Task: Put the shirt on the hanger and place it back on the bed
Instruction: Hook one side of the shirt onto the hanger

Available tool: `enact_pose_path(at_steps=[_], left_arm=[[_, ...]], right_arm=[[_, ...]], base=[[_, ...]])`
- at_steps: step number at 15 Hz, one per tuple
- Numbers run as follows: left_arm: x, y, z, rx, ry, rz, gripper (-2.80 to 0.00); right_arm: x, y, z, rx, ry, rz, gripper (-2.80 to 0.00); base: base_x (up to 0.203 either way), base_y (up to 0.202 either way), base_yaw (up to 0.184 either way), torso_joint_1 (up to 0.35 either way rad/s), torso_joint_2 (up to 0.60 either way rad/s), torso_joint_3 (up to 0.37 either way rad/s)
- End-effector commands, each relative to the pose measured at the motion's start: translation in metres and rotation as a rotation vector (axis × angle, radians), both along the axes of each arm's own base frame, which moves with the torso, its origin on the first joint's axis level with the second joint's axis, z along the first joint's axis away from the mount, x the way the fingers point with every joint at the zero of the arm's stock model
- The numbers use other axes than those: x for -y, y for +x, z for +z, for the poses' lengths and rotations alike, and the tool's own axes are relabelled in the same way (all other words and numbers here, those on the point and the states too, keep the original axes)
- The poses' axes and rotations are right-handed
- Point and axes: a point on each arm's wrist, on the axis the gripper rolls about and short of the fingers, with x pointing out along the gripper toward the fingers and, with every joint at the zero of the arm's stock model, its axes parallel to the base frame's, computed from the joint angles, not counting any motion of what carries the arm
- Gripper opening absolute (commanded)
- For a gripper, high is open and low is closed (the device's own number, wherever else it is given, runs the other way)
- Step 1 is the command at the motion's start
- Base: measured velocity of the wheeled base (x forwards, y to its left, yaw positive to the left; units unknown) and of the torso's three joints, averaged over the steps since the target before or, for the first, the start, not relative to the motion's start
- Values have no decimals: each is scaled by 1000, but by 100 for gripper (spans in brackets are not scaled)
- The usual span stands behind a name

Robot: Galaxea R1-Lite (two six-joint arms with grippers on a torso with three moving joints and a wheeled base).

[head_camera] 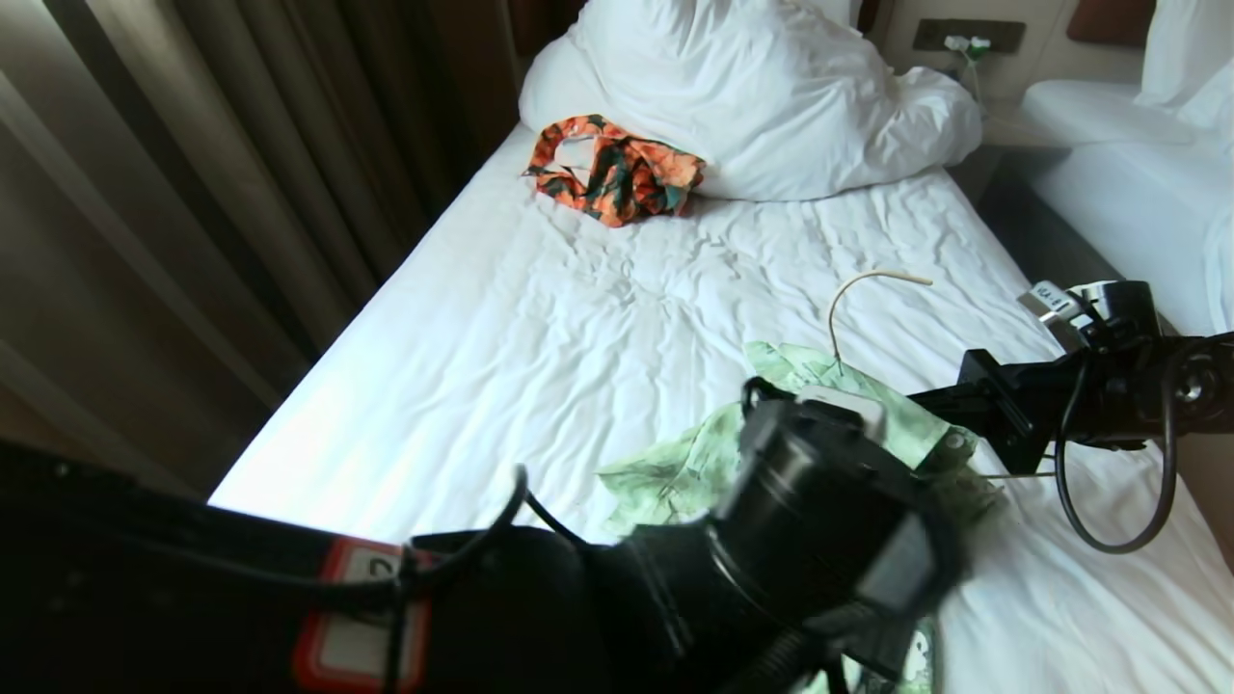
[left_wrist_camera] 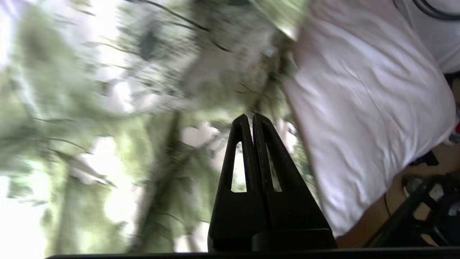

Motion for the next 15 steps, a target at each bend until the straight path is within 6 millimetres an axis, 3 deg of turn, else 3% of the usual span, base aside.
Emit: enact_pose_path(at_steps=[1, 3, 7, 11, 15], left_arm=[[-40, 20, 19, 36, -76, 12, -280], [-75, 43, 36, 68, -152, -111, -280], [-103, 60, 50, 46, -238, -329, -280], [-92, 77, 38, -42, -264, -520, -280], [-75, 120, 11, -72, -224, -565, -280]], right_arm=[[1, -1, 2, 10, 4, 4, -280], [1, 0, 1, 7, 5, 4, -280], [2, 0, 0, 6, 7, 4, -280], [10, 0, -1, 1, 16, -10, -280], [9, 1, -2, -2, 20, -2, -280]], base=[[0, 0, 0, 0, 0, 0], [0, 0, 0, 0, 0, 0], [0, 0, 0, 0, 0, 0], [0, 0, 0, 0, 0, 0], [0, 0, 0, 0, 0, 0]])
